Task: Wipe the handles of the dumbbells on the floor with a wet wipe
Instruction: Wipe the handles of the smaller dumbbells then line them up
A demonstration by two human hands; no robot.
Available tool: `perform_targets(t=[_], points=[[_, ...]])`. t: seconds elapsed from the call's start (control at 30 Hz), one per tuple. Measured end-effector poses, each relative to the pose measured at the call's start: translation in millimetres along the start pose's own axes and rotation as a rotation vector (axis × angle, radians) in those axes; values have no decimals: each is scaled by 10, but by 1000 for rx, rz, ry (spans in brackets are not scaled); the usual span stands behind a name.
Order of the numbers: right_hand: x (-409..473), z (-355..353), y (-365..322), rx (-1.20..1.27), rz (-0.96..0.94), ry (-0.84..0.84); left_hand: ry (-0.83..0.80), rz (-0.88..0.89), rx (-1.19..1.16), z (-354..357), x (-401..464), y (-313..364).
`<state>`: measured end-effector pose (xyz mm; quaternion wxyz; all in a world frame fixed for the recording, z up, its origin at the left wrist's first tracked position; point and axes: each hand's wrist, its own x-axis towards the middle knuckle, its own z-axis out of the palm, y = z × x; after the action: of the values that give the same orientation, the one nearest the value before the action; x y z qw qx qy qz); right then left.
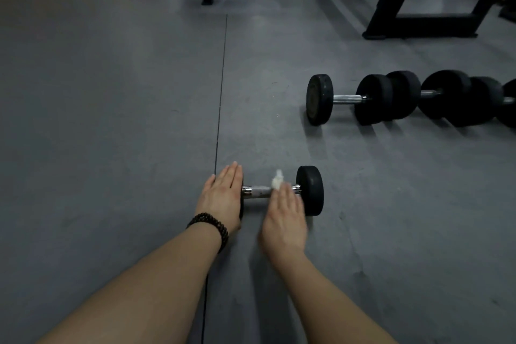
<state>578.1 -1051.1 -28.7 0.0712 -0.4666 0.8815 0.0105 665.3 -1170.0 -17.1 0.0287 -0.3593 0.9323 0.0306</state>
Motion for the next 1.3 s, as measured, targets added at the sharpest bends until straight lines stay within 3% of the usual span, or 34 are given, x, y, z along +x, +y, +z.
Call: perform_targets(t=[0.13, 0.27, 0.33, 0.43, 0.5, 0.63, 0.73, 0.83, 0.93, 1.0, 1.07, 1.13, 1.3], points=[[92, -22, 75, 46, 38, 1, 0, 23, -12, 0, 120, -46], [168, 7, -166, 158, -291, -47, 58, 15, -83, 29, 151, -46], [223, -13, -90, 118, -224, -4, 73, 8, -103, 42, 165, -42], [247, -22, 99, 100, 24, 38, 70, 5, -102, 62, 166, -41], [251, -29, 30, 190, -13, 4, 93, -7, -112, 78, 168, -27], [253, 0, -244, 273, -273, -53, 102, -51, -166, 33, 187, 18], [280, 17, 14, 151, -82, 63, 79, -38, -142, 25, 205, -13], [218, -9, 68, 114, 78, 36, 69, -51, -116, 50, 185, 3], [180, 26, -226, 232, -133, -32, 74, -78, -96, 15, 192, 45], [175, 80, -224, 152, -214, 5, 60, -81, -73, -17, 198, 41], [207, 66, -7, 53, -43, 106, 43, -77, -43, -12, 197, 29], [168, 35, 192, -60, 99, 93, 14, -77, -43, -5, 196, 27], [106, 50, -14, -61, -22, 21, -3, -106, -70, -18, 218, 87]])
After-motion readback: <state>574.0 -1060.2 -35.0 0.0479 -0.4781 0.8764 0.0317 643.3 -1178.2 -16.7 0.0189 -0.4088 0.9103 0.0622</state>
